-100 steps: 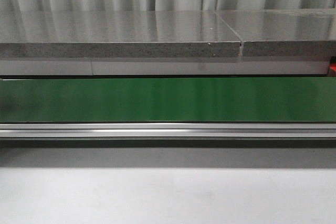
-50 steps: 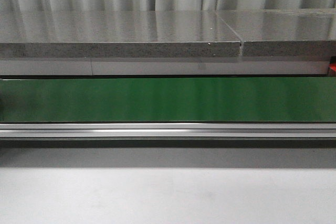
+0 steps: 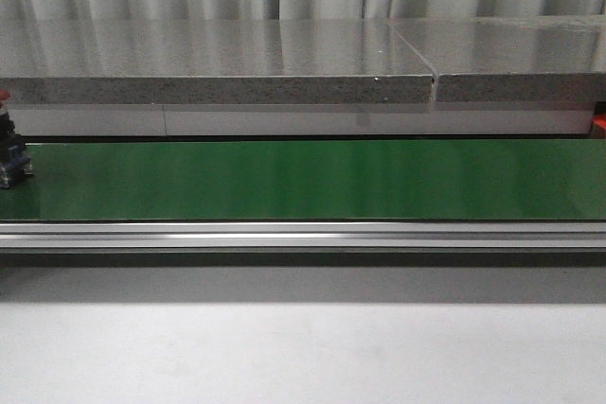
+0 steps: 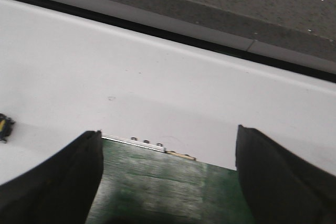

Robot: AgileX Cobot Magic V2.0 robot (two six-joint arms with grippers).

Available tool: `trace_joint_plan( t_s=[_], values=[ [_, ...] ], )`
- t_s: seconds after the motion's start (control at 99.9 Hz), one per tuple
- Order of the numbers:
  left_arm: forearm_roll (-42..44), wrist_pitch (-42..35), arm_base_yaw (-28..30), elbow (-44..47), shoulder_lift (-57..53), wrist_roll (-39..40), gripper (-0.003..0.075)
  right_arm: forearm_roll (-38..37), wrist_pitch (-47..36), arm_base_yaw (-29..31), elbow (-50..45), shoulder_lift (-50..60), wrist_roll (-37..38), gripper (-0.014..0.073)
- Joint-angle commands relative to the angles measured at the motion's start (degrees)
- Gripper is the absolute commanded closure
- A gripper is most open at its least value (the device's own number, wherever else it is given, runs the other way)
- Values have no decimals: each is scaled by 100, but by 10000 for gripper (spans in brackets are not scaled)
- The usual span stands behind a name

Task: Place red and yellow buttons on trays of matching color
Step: 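Lower the red button onto the belt start with the left gripper, then grasp the last yellow-capped push button on the table with the left gripper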

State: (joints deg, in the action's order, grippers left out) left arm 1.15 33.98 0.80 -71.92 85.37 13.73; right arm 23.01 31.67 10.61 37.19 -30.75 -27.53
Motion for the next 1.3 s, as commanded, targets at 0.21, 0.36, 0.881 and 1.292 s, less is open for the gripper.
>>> trace_joint_plan(
  t_s=[0.21, 0.36, 0.881, 1.292],
  values=[
    [-160, -184, 1260, -212, -39, -12, 204, 51, -366, -2, 147, -8, -44, 662],
    [-232, -142, 1648, -212, 404, -24, 204, 51, -366, -2, 147, -8, -44, 662],
    [-254, 14, 2199, -1283, 2275, -283, 206, 51, -366, -2, 147, -8, -44, 662],
    [-226, 228, 2199, -2292, 3194, -369, 206, 51, -366, -2, 147, -8, -44, 662]
  ],
)
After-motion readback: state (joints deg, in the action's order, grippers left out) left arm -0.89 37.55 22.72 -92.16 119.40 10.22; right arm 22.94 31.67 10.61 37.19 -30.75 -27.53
